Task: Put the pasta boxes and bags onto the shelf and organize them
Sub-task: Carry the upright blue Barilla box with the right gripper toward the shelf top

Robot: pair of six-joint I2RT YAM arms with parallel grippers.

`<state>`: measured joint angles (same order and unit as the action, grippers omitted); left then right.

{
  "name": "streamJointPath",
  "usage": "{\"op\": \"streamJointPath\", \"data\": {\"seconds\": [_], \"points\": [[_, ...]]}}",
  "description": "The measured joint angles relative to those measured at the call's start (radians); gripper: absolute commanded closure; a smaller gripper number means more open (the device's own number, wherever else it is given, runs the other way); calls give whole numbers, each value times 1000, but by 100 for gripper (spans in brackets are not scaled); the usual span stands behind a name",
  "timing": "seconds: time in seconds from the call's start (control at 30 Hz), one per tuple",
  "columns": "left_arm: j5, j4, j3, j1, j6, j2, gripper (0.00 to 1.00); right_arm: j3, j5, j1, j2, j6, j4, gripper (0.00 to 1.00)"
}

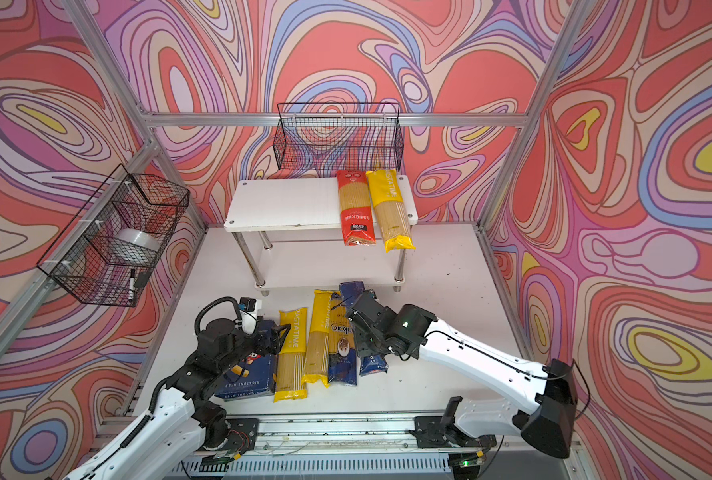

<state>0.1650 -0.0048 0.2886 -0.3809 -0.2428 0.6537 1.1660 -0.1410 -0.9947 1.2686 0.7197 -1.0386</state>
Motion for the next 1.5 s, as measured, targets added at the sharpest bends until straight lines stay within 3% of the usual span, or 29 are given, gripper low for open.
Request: {"op": "streamJointPath", "data": {"seconds": [0.2, 0.47, 0.77, 1.1, 1.5], "points": [[-21, -31, 0, 0, 2, -36, 0, 179, -75, -121, 94, 14, -57, 81], [-45, -59, 0, 0, 3, -114, 0, 332, -114, -177, 137, 24, -120, 84], [-108, -97, 0, 0, 3, -143, 0, 706, -150, -253, 305, 11, -268, 86], [-111, -107, 0, 0, 3, -138, 0, 967, -217, -257, 390, -32, -395, 96], [-45, -103, 0, 0, 7, -94, 0, 1123, -319, -203, 416, -160, -371, 96]]}}
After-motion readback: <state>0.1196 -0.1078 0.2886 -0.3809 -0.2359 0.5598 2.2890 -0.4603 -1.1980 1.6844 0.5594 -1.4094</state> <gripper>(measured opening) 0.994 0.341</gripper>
